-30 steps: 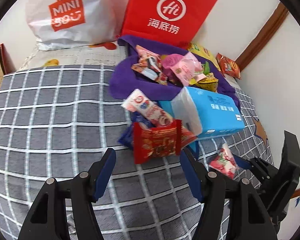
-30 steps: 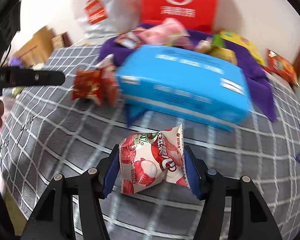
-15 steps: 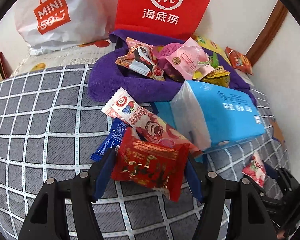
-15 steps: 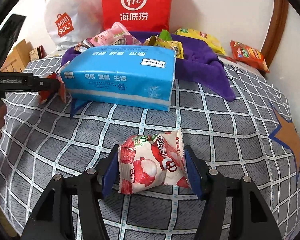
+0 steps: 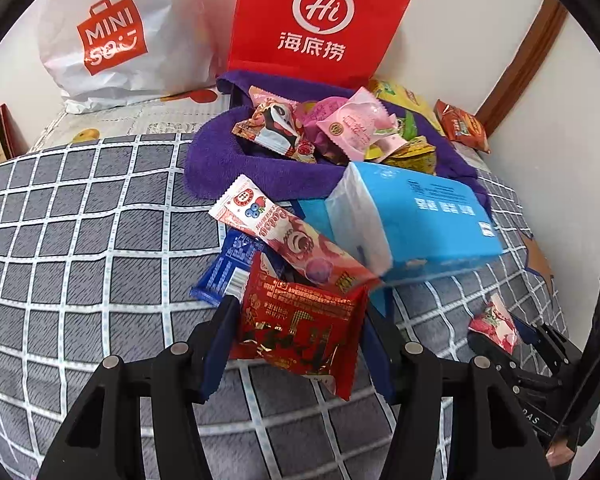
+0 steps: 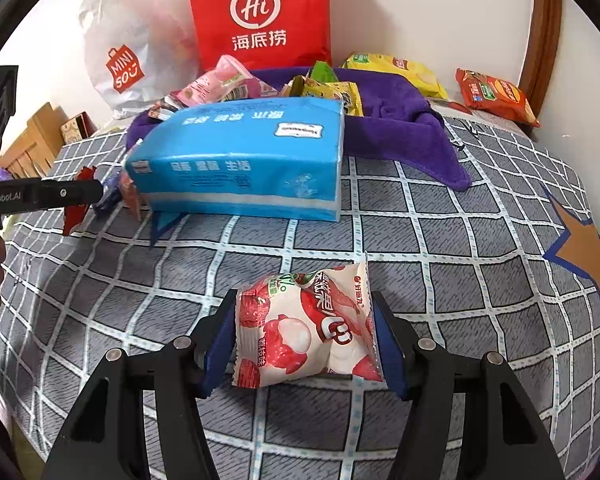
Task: Organize snacks
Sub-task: 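Lift both held packs and carry them over the purple towel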
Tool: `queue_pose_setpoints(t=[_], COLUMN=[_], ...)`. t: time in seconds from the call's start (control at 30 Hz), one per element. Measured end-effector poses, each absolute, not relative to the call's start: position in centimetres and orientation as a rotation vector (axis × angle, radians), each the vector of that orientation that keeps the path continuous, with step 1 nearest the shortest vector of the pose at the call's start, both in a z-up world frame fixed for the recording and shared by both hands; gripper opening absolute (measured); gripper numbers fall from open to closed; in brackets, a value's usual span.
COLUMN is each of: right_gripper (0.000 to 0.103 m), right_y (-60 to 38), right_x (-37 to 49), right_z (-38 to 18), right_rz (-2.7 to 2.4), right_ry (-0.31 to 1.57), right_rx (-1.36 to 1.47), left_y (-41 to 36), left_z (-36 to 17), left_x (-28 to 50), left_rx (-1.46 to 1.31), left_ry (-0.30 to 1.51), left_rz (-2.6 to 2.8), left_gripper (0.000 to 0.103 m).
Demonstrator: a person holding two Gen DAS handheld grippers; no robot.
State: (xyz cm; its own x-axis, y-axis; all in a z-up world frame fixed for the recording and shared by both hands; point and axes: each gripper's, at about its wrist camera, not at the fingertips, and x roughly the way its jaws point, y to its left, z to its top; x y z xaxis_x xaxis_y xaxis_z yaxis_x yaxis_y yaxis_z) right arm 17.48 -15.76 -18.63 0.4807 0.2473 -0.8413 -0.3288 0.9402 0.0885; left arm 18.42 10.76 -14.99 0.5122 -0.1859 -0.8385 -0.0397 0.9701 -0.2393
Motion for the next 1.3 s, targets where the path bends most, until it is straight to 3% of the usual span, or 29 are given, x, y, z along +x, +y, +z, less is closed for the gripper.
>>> queue_pose_setpoints(t=[0.57,1.3], right_gripper=[0.062,0.062], right_y=[-15.2,-15.7], right_x=[16.3,21.1], right_z=[-11.9,-6.0], right_rz=[0.332,0.289], right_ry=[0.882,0.777], right_rx=[-0.145,-0.116], left_y=[9.8,7.2], left_z=[-9.8,-5.8], left_x=[15.7,18.4], left_rx=[-0.278,-0.258], left_ry=[0.939,0.896], left_rz=[-0.155,-0.226], left_gripper=[0.056,0.056])
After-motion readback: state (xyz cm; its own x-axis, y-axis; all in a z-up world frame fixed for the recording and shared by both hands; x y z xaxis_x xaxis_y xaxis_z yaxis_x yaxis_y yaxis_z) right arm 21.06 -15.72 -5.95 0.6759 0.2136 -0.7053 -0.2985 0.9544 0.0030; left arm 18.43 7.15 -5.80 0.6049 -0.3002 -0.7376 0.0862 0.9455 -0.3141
